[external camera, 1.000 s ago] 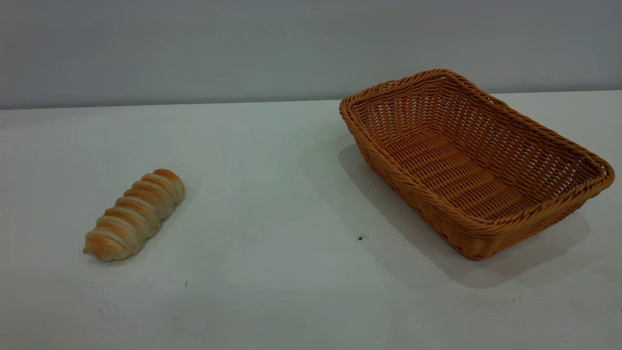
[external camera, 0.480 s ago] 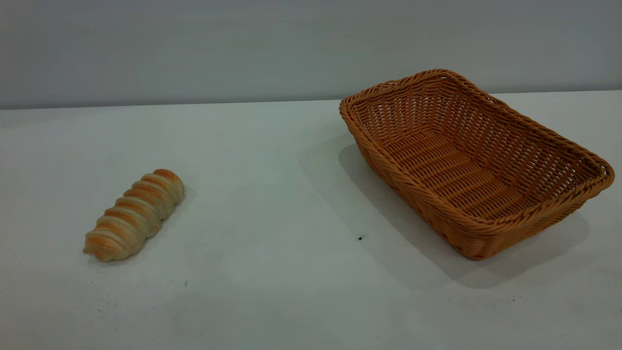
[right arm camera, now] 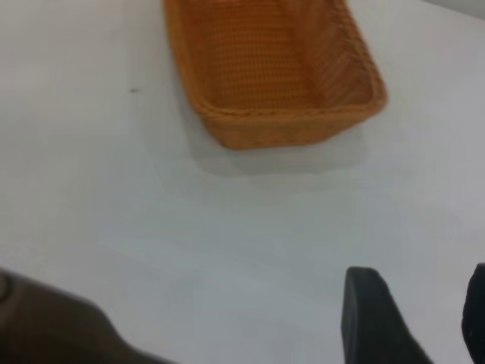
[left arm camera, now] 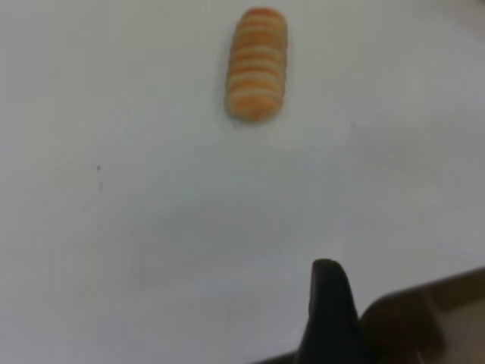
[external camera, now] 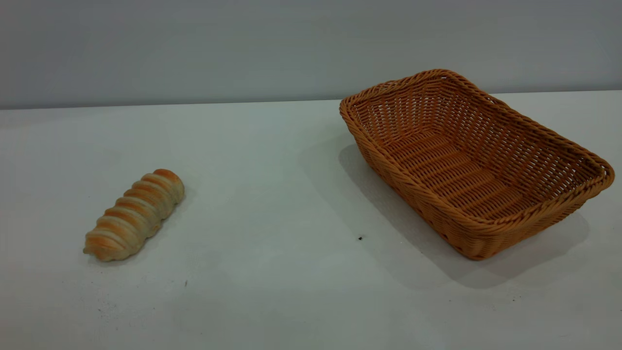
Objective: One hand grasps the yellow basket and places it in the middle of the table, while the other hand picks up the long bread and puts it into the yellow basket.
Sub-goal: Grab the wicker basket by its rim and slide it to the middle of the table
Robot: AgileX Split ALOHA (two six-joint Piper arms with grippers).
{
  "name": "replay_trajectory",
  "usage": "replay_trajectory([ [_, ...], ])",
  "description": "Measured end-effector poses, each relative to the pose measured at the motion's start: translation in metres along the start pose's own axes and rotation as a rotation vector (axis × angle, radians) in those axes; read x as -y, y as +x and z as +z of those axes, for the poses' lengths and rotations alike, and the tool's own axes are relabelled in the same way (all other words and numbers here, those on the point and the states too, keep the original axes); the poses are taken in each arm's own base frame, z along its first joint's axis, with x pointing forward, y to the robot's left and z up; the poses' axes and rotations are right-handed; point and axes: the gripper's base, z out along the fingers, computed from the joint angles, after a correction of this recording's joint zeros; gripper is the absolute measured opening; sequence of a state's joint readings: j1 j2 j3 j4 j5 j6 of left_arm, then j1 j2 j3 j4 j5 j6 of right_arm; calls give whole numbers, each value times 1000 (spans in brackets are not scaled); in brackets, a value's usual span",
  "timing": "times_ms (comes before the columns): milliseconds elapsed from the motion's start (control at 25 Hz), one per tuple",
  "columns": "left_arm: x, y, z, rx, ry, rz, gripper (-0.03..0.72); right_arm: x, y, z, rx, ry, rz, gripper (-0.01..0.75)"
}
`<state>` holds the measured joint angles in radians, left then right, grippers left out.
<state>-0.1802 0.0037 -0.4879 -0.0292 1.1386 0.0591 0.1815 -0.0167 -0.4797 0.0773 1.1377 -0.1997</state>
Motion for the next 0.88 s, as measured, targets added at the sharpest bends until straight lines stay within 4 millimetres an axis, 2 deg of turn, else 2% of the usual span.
replay_trajectory([
  [360,-7,-29,26,-203,-46,-58,541,0,-1,0,9,-8,25,328],
  [440,-8,-40,34,-167,-60,-89,526,1,-8,-1,46,-2,101,328],
  [520,-9,-51,41,-125,-61,-123,504,4,-25,3,77,-8,224,328],
  [720,-10,-72,63,-95,-61,-183,462,10,-64,35,-17,-38,392,334],
  [880,-11,-79,83,-158,-63,-185,458,15,-79,80,-144,-30,424,365],
])
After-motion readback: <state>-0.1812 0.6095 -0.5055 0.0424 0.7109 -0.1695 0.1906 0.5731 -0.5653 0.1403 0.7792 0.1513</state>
